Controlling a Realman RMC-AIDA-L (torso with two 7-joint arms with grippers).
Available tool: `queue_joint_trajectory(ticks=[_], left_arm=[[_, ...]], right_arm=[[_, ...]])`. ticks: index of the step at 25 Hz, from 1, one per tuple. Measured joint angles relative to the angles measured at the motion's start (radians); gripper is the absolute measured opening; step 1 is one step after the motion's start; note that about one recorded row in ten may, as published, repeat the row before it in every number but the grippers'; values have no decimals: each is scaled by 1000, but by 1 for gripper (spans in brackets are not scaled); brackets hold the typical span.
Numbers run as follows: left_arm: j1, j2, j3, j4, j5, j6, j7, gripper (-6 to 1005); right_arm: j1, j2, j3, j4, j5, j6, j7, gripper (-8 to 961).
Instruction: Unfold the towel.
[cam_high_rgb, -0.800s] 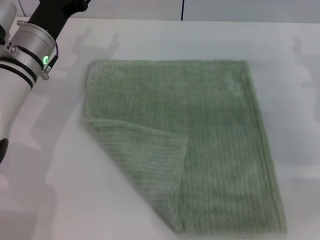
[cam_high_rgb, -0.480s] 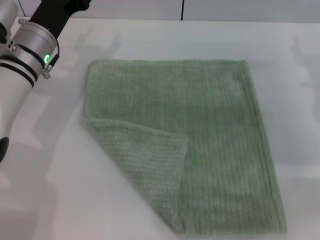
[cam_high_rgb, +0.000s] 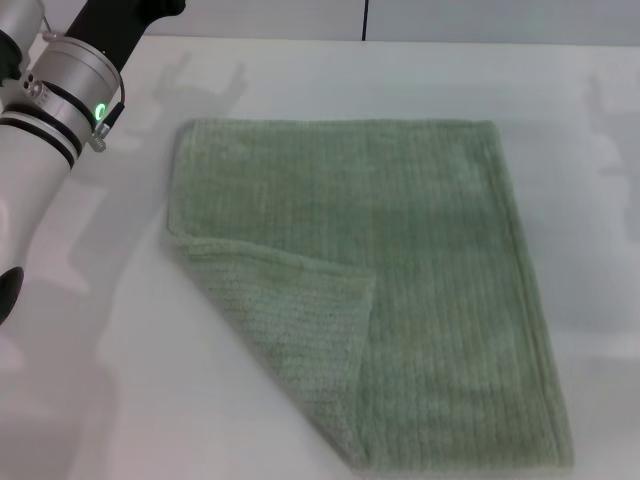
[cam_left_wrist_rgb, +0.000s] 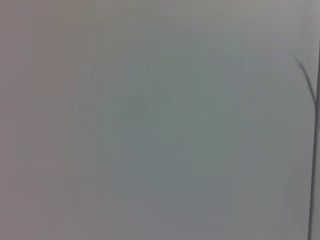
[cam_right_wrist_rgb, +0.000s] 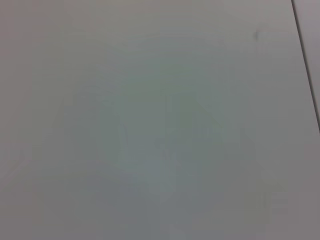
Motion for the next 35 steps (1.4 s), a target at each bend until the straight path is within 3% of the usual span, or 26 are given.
queue_joint_trajectory(ticks=[13,19,23,24,25,29,31,35], left_arm=[[9,0,0,0,3,-1,-6,857],[17,0,0,-1,0,-1,-10,856],[18,0,0,-1,0,1,-11,856],[18,0,0,-1,0,2,-11,856],[18,0,0,-1,0,4,-11,856],[18,0,0,2,0,5,-11,855],[17,0,0,2,0,5,-11,855],[17,0,0,7,0,3,-8,855]], right_arm=[[-11,-2,-1,-32,-45,35,-3,339],[-49,-7,6,-157,-165,156,-5,166],[-89,-18,25,-313,-230,369,-8,52],[-89,-18,25,-313,-230,369,-8,23],[-117,-20,61,-400,-288,487,-9,-5],[-183,-8,160,-611,-451,771,-9,-1],[-194,-6,169,-654,-474,822,-9,0],[-230,-6,175,-862,-541,1112,-9,0]])
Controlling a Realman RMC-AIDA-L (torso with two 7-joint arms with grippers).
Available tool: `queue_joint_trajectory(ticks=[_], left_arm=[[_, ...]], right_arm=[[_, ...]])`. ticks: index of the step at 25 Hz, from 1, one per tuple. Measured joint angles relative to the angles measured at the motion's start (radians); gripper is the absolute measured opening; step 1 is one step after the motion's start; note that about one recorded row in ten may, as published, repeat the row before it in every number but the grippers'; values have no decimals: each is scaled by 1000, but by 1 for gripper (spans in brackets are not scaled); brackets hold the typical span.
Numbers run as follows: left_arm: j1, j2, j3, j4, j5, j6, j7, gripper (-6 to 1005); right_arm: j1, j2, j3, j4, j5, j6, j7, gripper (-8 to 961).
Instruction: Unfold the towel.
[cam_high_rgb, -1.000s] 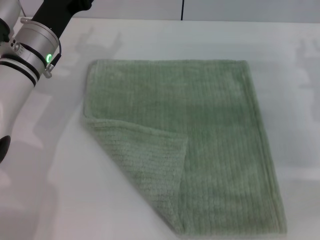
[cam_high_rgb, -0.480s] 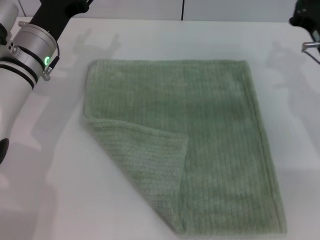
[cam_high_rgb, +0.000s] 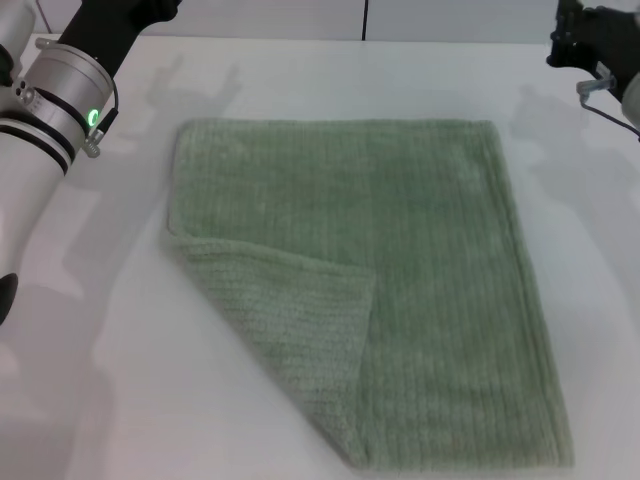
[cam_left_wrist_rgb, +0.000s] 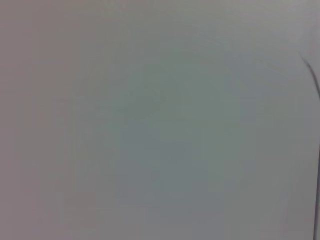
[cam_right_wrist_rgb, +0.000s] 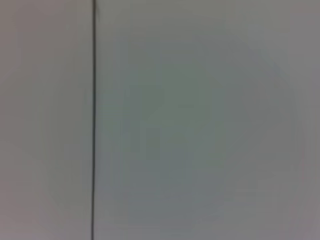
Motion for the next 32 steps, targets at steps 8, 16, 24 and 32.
queue_joint_trajectory(ticks=[8,16,24,32], left_arm=[[-2,0,0,1,0,-1,5,854],[0,0,0,4,0,2,7,854],[13,0,0,28,0,4,8,853],[14,0,0,42,0,4,8,852]], right_arm=[[19,-2,-17,-182,-11,335,-1,-1],[85,-1,-19,-282,20,617,-1,-1],[142,-5,75,-285,184,780,-85,-1],[238,-4,267,-165,379,960,-325,0]])
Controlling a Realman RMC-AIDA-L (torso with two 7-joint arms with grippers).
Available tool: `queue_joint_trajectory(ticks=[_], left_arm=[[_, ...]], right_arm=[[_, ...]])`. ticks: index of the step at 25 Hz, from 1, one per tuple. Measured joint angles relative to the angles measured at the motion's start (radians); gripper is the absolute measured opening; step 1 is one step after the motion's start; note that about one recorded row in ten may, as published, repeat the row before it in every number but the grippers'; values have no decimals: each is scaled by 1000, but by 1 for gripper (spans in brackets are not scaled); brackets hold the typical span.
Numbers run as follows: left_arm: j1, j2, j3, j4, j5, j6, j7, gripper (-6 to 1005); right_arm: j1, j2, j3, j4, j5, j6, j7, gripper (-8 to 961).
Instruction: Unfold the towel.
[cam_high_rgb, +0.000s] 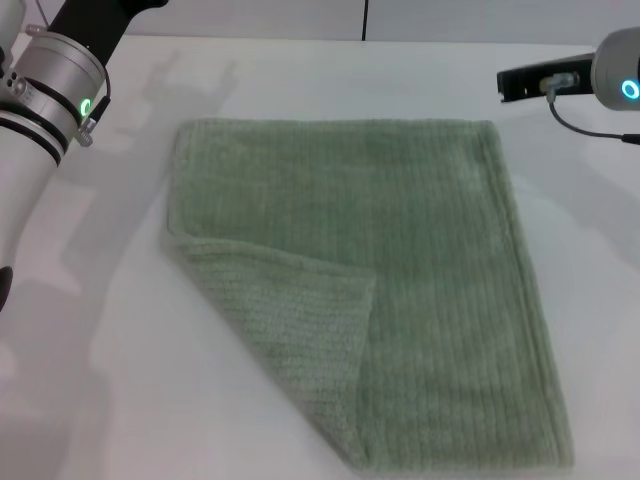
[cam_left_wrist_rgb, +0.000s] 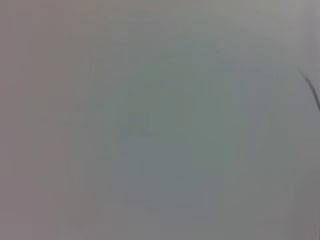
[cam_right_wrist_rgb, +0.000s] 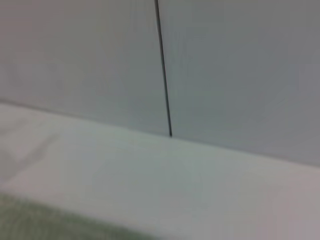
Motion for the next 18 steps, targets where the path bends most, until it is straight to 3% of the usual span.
queue_joint_trajectory(ticks=[4,18], left_arm=[[-1,0,0,9,0,0,0,852],[-7,0,0,10,0,0,-4,851]], right_arm=[[70,-2,48,103,-1,47,-69,-1],[209,-6,127,307,3,120,-238,-1]])
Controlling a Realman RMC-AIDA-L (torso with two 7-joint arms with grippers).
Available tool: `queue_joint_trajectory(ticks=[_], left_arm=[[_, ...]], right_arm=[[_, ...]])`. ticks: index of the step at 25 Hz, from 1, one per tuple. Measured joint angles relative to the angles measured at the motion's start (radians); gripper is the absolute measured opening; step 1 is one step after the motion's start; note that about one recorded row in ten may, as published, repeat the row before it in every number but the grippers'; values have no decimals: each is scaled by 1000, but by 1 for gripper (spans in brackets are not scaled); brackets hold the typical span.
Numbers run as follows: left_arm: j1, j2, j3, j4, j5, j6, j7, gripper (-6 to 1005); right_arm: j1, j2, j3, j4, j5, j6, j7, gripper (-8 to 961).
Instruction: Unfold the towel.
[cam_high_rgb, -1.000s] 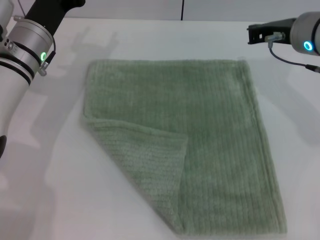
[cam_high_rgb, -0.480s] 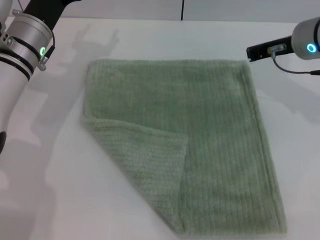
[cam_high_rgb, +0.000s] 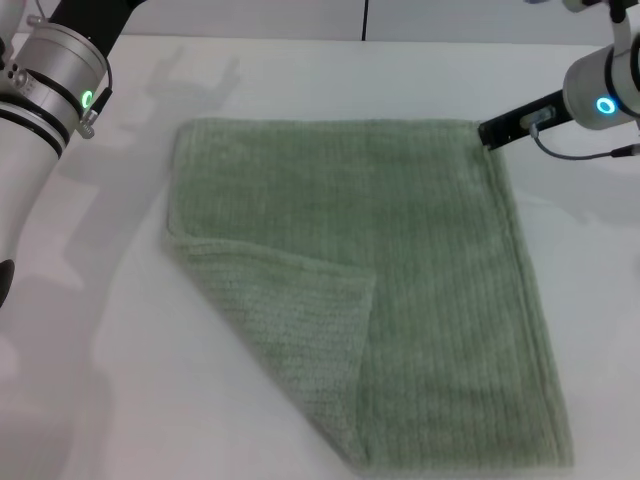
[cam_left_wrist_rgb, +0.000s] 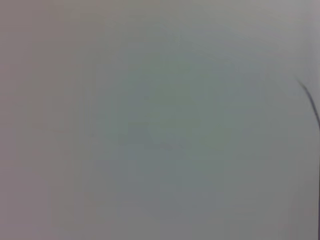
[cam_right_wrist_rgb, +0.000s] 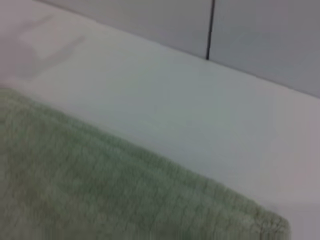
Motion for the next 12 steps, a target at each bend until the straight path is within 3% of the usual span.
queue_joint_trajectory(ticks=[12], left_arm=[[-2,0,1,0,0,1,-6,850]], right_arm=[[89,-1,115,197,1,-22,-159,0]])
